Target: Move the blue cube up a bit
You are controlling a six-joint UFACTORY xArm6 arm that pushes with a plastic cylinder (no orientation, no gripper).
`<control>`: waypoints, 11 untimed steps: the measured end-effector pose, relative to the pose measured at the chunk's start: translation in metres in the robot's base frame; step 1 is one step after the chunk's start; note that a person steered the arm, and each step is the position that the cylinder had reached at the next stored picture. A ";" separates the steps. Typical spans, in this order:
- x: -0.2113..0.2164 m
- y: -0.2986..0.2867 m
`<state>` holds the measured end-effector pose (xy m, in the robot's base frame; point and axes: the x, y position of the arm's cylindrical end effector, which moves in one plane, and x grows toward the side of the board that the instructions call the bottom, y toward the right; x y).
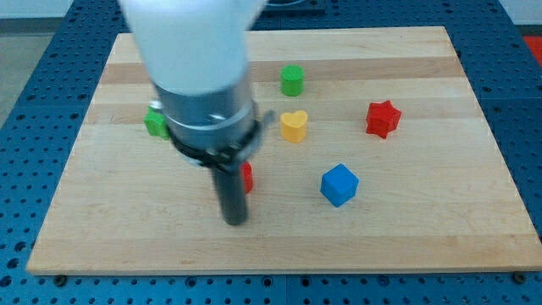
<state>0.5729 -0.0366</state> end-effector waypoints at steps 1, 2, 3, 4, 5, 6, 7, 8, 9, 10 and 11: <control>0.008 0.075; 0.008 0.141; 0.008 0.153; 0.006 0.153; -0.006 0.151; -0.017 0.133; -0.021 0.111; -0.025 0.093; -0.026 0.090; -0.026 0.103; -0.029 0.114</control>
<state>0.5434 0.0770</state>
